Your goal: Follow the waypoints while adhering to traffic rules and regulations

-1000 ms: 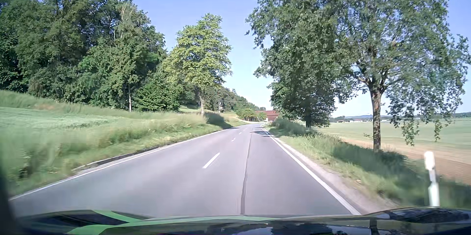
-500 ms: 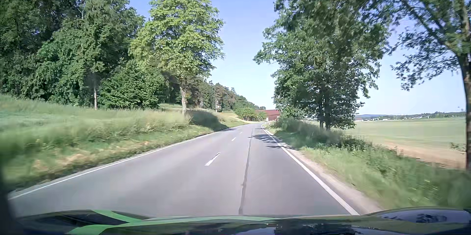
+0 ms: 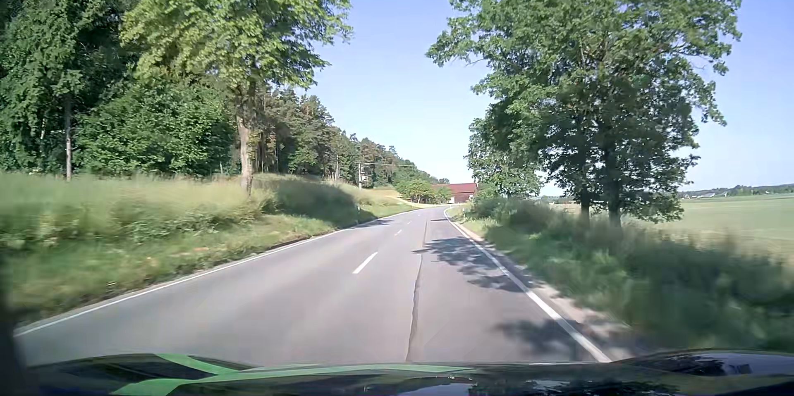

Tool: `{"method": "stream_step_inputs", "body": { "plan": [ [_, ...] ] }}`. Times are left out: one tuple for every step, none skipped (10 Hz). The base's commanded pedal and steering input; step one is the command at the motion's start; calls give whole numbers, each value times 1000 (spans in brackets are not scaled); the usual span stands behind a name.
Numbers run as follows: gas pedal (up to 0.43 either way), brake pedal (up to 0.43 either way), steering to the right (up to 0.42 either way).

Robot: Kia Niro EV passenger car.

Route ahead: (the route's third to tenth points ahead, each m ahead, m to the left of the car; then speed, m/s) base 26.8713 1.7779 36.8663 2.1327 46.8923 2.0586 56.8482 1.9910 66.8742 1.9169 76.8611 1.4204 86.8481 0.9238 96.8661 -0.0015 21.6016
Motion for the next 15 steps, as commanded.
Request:
{"method": "stream_step_inputs", "body": {
  "plan": [
    [209,0,-3],
    [209,0,-3],
    [209,0,-3],
    [209,0,-3],
    [209,0,-3],
    [209,0,-3],
    [209,0,-3],
    [209,0,-1],
    [209,0,-1],
    [209,0,-1],
    [209,0,0],
    [209,0,0],
    [209,0,0],
    [197,0,0],
    [189,0,0]
  ]
}}
